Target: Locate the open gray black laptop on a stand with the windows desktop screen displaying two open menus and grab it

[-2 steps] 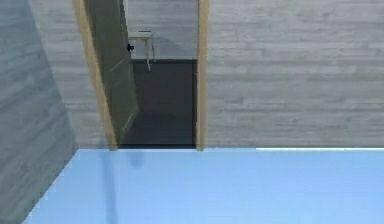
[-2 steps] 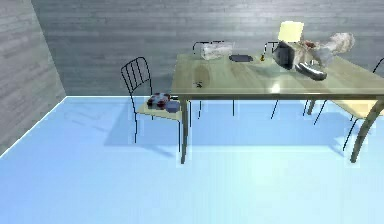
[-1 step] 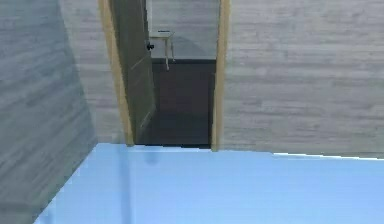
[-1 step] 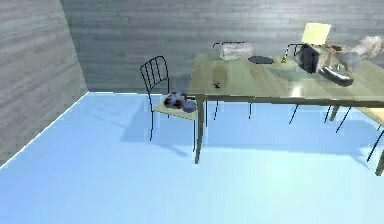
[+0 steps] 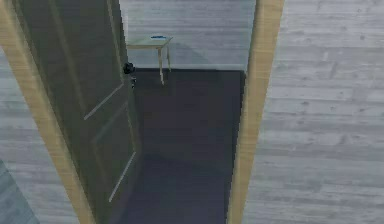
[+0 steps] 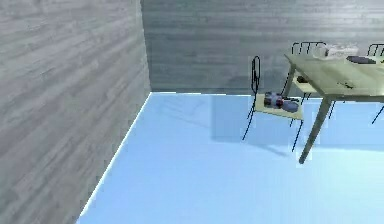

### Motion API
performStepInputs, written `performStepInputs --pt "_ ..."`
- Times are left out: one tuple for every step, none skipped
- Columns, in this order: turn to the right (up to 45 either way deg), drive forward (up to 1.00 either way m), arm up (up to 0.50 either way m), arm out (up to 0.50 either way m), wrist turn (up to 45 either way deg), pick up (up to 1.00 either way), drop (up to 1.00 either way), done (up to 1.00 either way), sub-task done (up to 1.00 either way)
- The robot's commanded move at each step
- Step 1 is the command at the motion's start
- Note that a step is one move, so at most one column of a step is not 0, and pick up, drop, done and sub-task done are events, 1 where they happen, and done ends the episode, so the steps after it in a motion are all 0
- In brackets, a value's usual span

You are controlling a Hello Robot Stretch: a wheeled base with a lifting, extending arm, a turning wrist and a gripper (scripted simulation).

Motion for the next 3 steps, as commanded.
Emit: performStepInputs --pt "-3.0 0.00 0.00 0.00 0.0 0.00 0.00 0.00 0.00" --pt "0.0 0.90 0.00 0.00 0.0 0.00 0.00 0.00 0.00" --pt "-9.0 0.00 0.00 0.00 0.0 0.00 0.00 0.00 0.00"
